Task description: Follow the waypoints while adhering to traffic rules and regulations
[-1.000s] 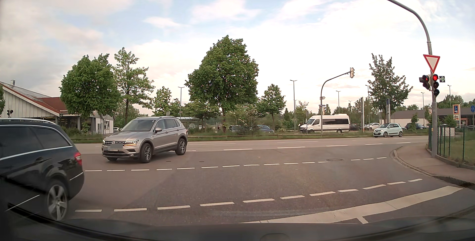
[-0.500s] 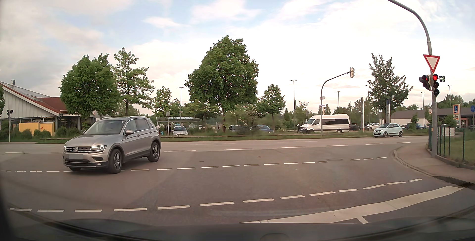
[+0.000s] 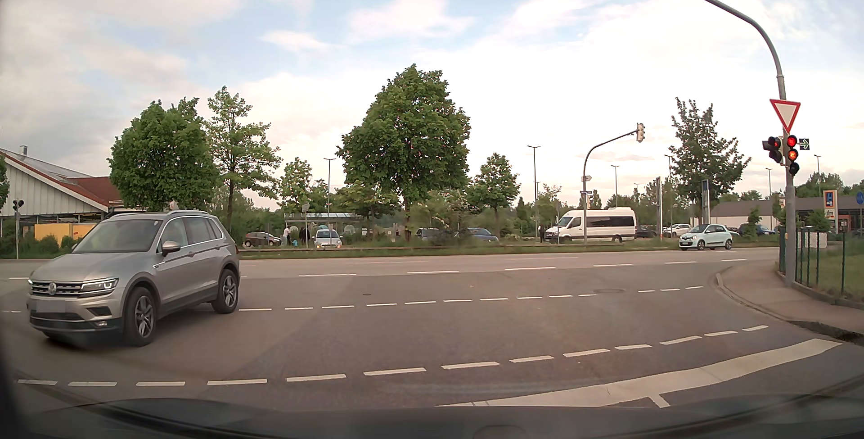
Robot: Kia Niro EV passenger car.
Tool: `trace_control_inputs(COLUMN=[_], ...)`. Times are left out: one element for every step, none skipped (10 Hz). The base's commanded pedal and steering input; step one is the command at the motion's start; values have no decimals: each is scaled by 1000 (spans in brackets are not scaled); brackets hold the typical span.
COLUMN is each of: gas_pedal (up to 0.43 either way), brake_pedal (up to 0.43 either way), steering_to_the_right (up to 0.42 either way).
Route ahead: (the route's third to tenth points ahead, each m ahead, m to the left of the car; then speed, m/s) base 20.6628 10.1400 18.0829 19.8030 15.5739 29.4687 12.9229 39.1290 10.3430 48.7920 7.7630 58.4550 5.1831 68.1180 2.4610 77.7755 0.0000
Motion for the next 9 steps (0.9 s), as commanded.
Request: trace_control_inputs(gas_pedal=[0, 0, 0, 0, 0, 0, 0, 0, 0], brake_pedal=[354, 268, 122, 0, 0, 0, 0, 0, 0], steering_to_the_right=[-1, -1, -1, -1, -1, -1, -1, -1, -1])
